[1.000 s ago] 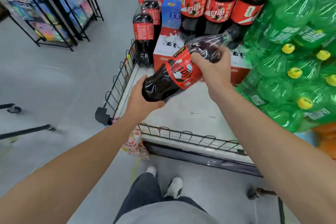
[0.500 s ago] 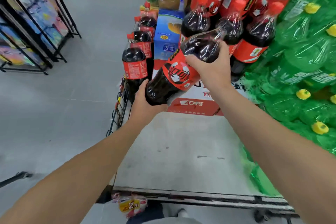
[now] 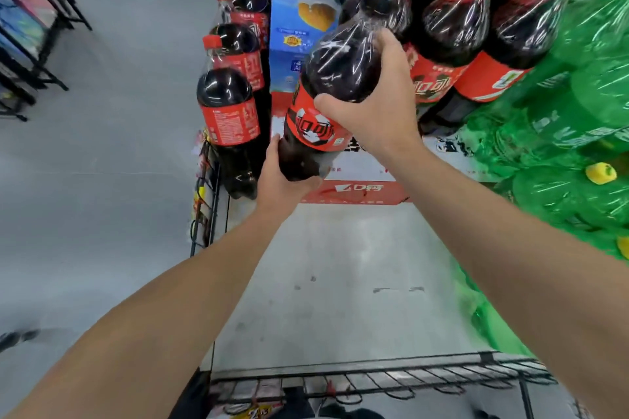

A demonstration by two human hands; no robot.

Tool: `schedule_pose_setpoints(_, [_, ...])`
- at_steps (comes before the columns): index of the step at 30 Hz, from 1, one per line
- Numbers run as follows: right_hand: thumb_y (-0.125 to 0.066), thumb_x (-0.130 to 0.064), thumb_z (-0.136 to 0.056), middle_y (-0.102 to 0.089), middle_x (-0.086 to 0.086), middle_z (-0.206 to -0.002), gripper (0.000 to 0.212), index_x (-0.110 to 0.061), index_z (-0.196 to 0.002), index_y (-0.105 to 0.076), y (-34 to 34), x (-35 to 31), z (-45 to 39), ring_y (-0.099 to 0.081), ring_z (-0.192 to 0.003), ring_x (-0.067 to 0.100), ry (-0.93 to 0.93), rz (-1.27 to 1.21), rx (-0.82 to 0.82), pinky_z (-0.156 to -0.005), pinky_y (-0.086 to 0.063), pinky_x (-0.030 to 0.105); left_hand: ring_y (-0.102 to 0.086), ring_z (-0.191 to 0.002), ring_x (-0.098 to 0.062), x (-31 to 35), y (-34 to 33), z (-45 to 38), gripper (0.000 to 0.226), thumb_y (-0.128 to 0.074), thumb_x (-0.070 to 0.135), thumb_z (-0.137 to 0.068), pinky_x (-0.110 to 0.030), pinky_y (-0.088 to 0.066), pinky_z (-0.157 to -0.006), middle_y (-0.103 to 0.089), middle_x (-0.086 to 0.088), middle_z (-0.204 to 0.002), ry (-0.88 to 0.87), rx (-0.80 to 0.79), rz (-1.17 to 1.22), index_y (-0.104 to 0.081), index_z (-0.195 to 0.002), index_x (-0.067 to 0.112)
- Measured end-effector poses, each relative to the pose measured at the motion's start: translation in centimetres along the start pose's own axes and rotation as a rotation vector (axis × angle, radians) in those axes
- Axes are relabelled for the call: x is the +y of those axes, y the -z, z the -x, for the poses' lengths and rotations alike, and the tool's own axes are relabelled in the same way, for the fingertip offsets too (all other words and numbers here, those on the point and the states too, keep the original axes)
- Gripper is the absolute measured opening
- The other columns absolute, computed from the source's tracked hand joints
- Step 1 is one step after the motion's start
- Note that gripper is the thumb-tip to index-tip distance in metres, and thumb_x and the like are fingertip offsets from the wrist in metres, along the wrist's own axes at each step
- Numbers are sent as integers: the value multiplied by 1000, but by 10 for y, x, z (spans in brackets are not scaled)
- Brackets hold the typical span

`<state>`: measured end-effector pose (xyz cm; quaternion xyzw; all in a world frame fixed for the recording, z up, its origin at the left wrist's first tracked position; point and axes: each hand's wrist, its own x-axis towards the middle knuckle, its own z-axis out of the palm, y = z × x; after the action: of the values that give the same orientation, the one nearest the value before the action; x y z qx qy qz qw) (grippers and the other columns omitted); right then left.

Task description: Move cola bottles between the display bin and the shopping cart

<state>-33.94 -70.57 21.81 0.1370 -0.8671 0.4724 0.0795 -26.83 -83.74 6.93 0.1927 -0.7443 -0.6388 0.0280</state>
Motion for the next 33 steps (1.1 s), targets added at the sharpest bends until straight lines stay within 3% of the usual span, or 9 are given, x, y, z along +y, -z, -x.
schedule_pose_setpoints(4, [-89,-35,-67,-46,-1,-140,103,-9,-152,-37,-9,-5,1,-45,-129,8,84,69,-102,-106,-33,8,-52,-105,24,-2,-4,-1,95,-88,6,-67,-2,-41,-90,-61,14,-127,-36,79,4,-41,-147,25])
schedule_pose_setpoints(6, [-89,-36,-68,-47,5,-145,105,-7,-153,-36,-11,-9,-1,-46,-135,14,141,109,-161,-111,-37,19,-52,-100,25,4,-6,2,94,-86,0,-70,-2,-43,-90,-60,10,-127,-45,100,30,-40,-149,17])
schedule_pose_setpoints(9, [-89,-35,-70,-44,6,-150,106,-7,-156,-33,-11,-13,-6,-44,-138,14,168,130,-228,-113,-36,21,-50,-93,25,11,1,5,84,-77,-12,-77,0,-43,-86,-54,9,-126,-33,30,44,-37,-148,11])
schedule_pose_setpoints(13, [-88,-34,-75,-40,4,-155,108,-11,-160,-26,-6,-14,-9,-39,-143,14,146,144,-274,-113,-31,18,-50,-120,5,17,36,6,92,-83,11,-76,-11,-44,-98,-55,17,-136,-50,-62,-142,-37,-153,30])
schedule_pose_setpoints(15, [-88,-34,-75,-39,4,-156,109,-11,-161,-25,-4,-14,-8,-38,-144,14,139,141,-290,-112,-28,16,-56,-117,-3,29,51,4,88,-79,16,-78,-24,-50,-95,-55,15,-134,-51,-39,-200,-37,-153,34])
schedule_pose_setpoints(21, [-83,-31,-84,-39,6,-154,93,-13,-159,-31,6,-18,-2,-38,-143,13,108,133,-235,-115,-31,21,-69,-110,-13,87,74,-1,77,-76,20,-81,-33,-57,-94,-58,3,-138,-287,-64,-121,-42,-149,32])
schedule_pose_setpoints(26, [-80,-33,-86,-52,3,-148,80,-13,-153,-42,5,-17,1,-46,-139,16,50,163,-196,-111,-36,24,-42,-140,-4,124,82,-15,83,-71,7,-88,-23,-46,-106,-44,9,-151,-396,-154,-174,-29,-156,28])
schedule_pose_setpoints(29, [-81,-30,-84,-54,1,-149,80,-15,-154,-44,2,-20,-4,-49,-138,16,20,104,-195,-115,-42,37,-37,-139,6,134,87,-24,86,-71,7,-89,-29,-44,-111,-39,13,-156,-397,-256,-214,-24,-158,29])
schedule_pose_setpoints(33, [-83,-32,-77,-46,2,-157,95,-16,-159,-37,-7,-26,-13,-43,-146,17,33,77,-243,-119,-40,42,-40,-133,13,130,85,-30,89,-75,16,-82,-38,-48,-109,-42,12,-156,-401,-168,-170,-29,-158,26])
